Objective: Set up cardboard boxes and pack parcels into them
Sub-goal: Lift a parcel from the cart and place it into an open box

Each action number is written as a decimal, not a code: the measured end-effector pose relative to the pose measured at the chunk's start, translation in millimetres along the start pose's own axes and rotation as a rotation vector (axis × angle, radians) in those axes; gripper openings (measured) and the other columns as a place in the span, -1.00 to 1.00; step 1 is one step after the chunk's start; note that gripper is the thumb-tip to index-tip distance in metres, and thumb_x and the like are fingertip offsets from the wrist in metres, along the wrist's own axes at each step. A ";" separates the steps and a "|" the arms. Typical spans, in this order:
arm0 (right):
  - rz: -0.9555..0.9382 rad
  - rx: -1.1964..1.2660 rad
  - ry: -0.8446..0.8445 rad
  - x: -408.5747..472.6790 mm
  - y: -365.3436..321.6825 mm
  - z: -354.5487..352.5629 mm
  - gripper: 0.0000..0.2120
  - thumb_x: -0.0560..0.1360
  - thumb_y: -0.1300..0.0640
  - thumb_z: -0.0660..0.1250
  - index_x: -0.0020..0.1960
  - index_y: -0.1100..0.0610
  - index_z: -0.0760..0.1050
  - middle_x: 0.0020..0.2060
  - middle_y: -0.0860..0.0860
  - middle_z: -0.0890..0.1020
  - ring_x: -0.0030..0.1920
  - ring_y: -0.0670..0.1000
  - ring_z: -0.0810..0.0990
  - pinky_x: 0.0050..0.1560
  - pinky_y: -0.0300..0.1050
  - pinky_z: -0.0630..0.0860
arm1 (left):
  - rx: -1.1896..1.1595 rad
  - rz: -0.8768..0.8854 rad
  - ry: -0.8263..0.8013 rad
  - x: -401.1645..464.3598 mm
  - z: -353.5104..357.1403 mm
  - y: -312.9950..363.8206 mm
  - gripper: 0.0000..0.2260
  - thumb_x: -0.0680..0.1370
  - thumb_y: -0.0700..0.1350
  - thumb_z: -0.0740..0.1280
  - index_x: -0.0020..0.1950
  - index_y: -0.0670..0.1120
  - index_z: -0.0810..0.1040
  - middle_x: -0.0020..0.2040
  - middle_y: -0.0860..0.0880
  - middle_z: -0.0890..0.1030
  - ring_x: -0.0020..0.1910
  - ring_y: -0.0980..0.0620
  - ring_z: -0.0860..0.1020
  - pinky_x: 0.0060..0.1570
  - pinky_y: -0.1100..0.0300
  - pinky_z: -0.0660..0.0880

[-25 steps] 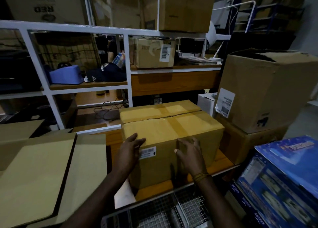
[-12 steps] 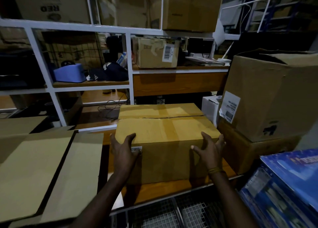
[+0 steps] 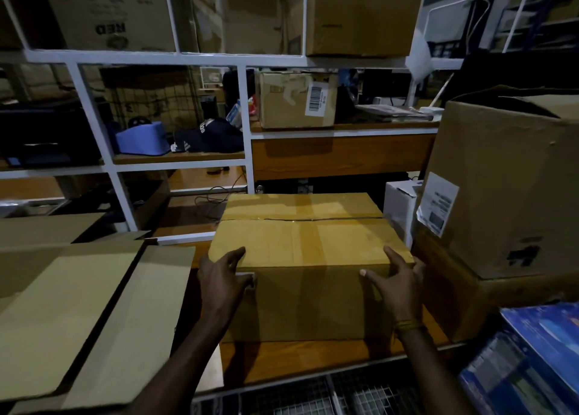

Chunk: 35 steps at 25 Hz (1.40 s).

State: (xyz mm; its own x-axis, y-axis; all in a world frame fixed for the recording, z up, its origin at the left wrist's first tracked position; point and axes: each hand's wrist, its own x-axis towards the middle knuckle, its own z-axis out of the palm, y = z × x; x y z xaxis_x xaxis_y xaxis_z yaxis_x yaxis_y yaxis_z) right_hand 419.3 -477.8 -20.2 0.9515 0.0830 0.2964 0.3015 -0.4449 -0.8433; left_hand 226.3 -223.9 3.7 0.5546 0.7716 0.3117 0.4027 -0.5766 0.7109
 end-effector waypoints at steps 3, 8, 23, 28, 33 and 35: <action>-0.031 0.024 0.071 -8.3 -1.6 -0.8 -0.32 0.29 0.09 0.64 0.37 0.06 0.52 0.48 0.21 0.19 0.46 0.26 0.23 0.36 0.11 0.36 | -0.062 0.022 0.055 -7.0 -11.4 2.2 -0.47 0.37 -0.22 0.59 0.32 -0.10 0.60 0.38 -0.26 0.35 0.20 -0.25 0.50 0.25 0.07 0.45; -0.069 0.042 0.158 -42.1 -25.8 -15.0 -0.39 0.32 0.10 0.62 0.33 0.06 0.56 0.46 0.19 0.23 0.45 0.23 0.26 0.41 0.07 0.30 | -0.128 0.066 0.057 -6.5 -46.5 5.2 -0.49 0.39 -0.20 0.58 0.32 -0.06 0.60 0.35 -0.22 0.35 0.12 -0.05 0.47 0.18 0.24 0.35; -0.453 0.099 0.660 -200.7 -206.0 -55.7 -0.39 0.30 -0.12 0.52 0.33 -0.06 0.53 0.44 0.00 0.22 0.46 0.00 0.27 0.35 -0.01 0.47 | -0.594 0.362 0.245 -20.2 -233.3 -36.2 -0.51 0.36 -0.14 0.61 0.23 0.15 0.61 0.40 0.02 0.29 0.40 0.08 0.32 0.39 0.04 0.44; -0.508 0.188 0.664 -250.7 -248.0 -26.4 -0.40 0.32 -0.04 0.57 0.34 -0.04 0.54 0.45 0.10 0.25 0.46 0.06 0.31 0.31 0.09 0.50 | -0.620 0.392 0.306 -29.4 -304.8 -73.0 -0.51 0.36 -0.15 0.61 0.25 0.11 0.62 0.46 -0.05 0.27 0.42 0.10 0.32 0.36 0.15 0.45; -0.595 0.307 0.643 -299.7 -286.4 11.9 -0.41 0.34 -0.11 0.54 0.34 -0.10 0.52 0.44 0.04 0.24 0.47 0.11 0.33 0.31 0.20 0.48 | -0.595 0.428 0.416 -51.0 -375.3 -123.1 -0.51 0.36 -0.18 0.61 0.27 0.03 0.63 0.42 -0.12 0.31 0.40 0.04 0.36 0.31 0.06 0.51; -0.623 0.322 0.624 -323.3 -299.0 24.5 -0.41 0.35 -0.13 0.53 0.35 -0.12 0.51 0.43 -0.09 0.21 0.47 0.13 0.32 0.30 0.22 0.49 | -0.562 0.432 0.468 -64.8 -403.4 -143.8 -0.50 0.36 -0.17 0.61 0.27 0.05 0.62 0.42 -0.12 0.31 0.41 0.06 0.34 0.33 0.08 0.49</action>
State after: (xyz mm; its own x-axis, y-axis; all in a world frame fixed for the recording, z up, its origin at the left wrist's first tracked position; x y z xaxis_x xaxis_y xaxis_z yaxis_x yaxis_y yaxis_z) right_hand 23.1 -349.7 125.2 0.4353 -0.3115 0.8447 0.8370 -0.2057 -0.5071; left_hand -161.3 -82.6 135.7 0.1683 0.6170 0.7687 -0.2660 -0.7225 0.6382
